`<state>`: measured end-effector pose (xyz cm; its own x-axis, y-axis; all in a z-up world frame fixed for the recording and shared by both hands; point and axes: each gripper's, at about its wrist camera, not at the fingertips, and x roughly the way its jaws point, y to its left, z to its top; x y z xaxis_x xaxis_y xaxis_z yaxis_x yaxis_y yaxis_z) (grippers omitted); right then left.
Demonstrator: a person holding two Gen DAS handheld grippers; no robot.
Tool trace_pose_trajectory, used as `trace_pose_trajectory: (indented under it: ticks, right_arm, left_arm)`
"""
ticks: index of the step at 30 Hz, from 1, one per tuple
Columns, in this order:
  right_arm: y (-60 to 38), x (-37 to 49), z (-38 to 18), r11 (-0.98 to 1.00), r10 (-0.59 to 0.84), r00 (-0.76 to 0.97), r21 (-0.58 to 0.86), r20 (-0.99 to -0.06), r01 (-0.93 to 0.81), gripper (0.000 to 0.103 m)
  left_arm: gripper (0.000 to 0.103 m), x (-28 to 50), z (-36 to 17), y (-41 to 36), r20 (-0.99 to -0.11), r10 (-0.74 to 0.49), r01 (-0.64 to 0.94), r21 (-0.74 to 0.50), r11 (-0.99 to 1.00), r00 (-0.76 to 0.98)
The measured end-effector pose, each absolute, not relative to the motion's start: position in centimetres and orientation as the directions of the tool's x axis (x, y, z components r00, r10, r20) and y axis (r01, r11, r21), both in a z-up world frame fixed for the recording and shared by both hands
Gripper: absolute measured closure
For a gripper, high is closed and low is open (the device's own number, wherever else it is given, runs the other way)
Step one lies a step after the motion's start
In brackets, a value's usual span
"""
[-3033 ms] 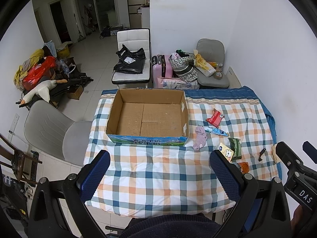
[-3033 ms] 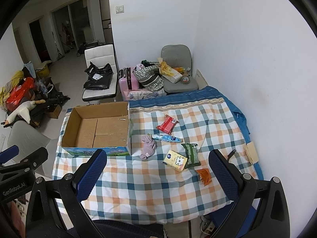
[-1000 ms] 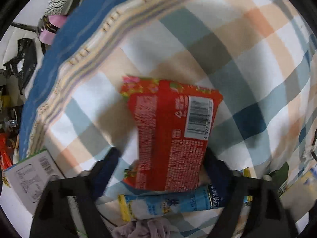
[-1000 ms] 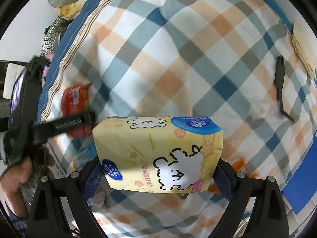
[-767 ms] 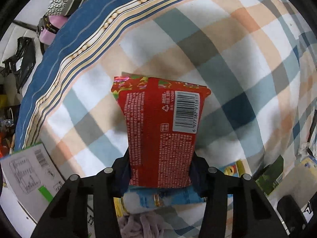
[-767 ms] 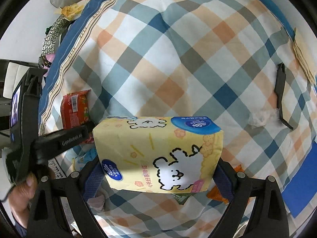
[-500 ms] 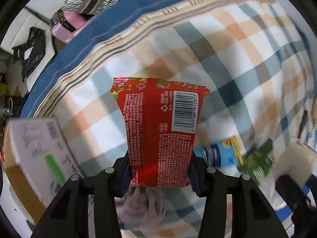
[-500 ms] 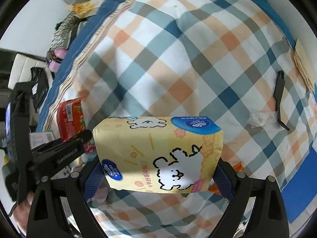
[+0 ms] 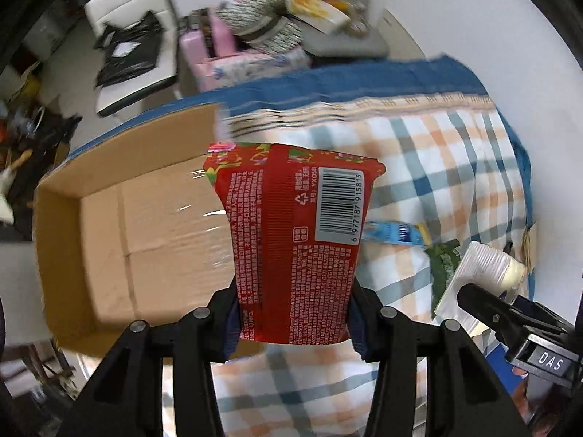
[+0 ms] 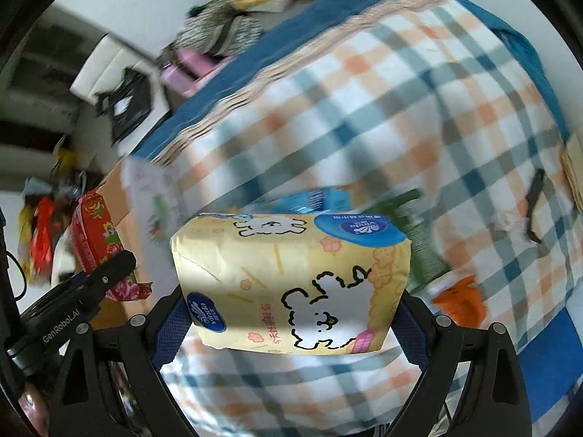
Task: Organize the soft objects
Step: 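Carry both items into the cardboard box and open both tools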
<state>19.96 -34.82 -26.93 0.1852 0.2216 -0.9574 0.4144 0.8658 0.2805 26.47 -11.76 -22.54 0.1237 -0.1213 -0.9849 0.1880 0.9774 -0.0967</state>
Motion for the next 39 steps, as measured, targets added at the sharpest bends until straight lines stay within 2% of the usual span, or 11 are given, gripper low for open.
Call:
trace_pose_trajectory:
  ticks: [9,16,29,34,39]
  right_arm:
    - [-22.0,23.2,-23.6,0.914,0.284,0.200,0.328,-0.938,0.238,0.007]
    - [-11.7,27.9,-24.9,0.950,0.275,0.160,0.293,-0.948,0.106,0.007]
    - [-3.9,37.2,-30.9,0.997,0.071,0.064,0.071,-0.995,0.007,0.007]
    - [-4.2,39.2,-32.4,1.000,0.015,0.040,0.015,-0.999,0.008,0.006]
    - [-4.3,40.5,-32.6,1.000,-0.011,0.054,-0.011,-0.998,0.010,0.000]
  left_arm:
    - [0.058,26.5,-21.6,1.4,-0.981,-0.104,0.021,-0.102,0.995,0.161]
    - [0.058,28.7,-24.4,8.4,-0.986,-0.119,-0.056,-0.126,0.990,0.118]
    - [0.058,37.3,-34.1,11.1,-0.975,-0.210,-0.050,-0.207,0.977,-0.072]
    - [0.058,39.1,-36.2,10.9,-0.957,-0.265,-0.066,-0.259,0.964,-0.117]
    - [0.055,39.6,-36.6,10.9,-0.955,-0.266,-0.078,-0.258,0.963,-0.131]
